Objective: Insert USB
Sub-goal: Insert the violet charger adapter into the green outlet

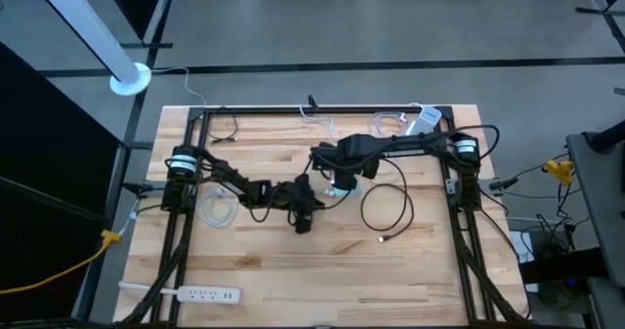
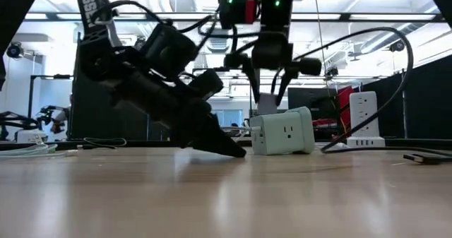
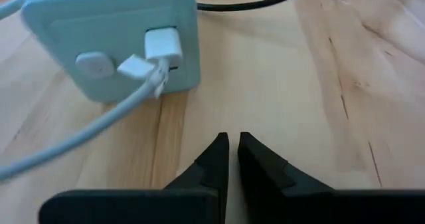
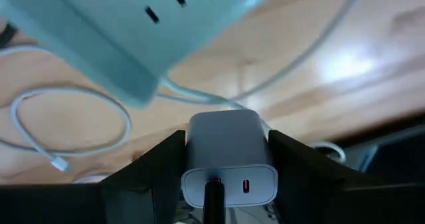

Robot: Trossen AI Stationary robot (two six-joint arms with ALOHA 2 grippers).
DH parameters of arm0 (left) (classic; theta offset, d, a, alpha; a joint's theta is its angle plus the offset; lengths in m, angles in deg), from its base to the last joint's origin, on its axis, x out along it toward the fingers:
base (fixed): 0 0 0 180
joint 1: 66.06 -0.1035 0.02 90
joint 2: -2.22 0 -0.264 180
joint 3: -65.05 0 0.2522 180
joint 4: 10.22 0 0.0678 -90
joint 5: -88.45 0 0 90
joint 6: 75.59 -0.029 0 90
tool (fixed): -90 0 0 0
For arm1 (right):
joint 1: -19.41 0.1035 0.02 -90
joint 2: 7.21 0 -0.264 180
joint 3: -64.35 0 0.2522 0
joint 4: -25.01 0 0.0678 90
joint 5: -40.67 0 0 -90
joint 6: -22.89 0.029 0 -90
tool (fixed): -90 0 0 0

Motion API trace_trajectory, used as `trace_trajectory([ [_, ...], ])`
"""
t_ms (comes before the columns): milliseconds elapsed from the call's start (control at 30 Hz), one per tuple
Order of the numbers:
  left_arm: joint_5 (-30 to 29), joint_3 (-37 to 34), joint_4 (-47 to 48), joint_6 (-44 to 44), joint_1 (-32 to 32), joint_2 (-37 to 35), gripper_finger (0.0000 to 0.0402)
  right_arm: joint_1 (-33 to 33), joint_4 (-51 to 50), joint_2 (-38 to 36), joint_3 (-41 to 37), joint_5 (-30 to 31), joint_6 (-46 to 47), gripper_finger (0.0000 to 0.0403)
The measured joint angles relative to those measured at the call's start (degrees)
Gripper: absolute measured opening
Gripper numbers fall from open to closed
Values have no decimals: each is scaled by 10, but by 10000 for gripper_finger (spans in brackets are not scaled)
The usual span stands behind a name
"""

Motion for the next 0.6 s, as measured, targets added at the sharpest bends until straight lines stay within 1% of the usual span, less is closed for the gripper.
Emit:
trace_trajectory([
  [133, -2, -41, -75, 7, 0, 1, 27, 8, -3, 15, 0, -34, 7, 188],
  [200, -7, -59, -103, 16, 0, 1, 27, 17, -12, 16, 0, -36, 11, 188],
  [300, -30, -79, -120, 31, 0, 1, 27, 32, -31, 14, 0, -44, 42, 188],
  [433, -33, -95, -128, 53, 0, 0, 27, 55, -85, 13, 4, -74, 108, 188],
  [600, -35, -92, -134, 54, 1, 0, 27, 80, -131, 6, 4, -77, 146, 188],
])
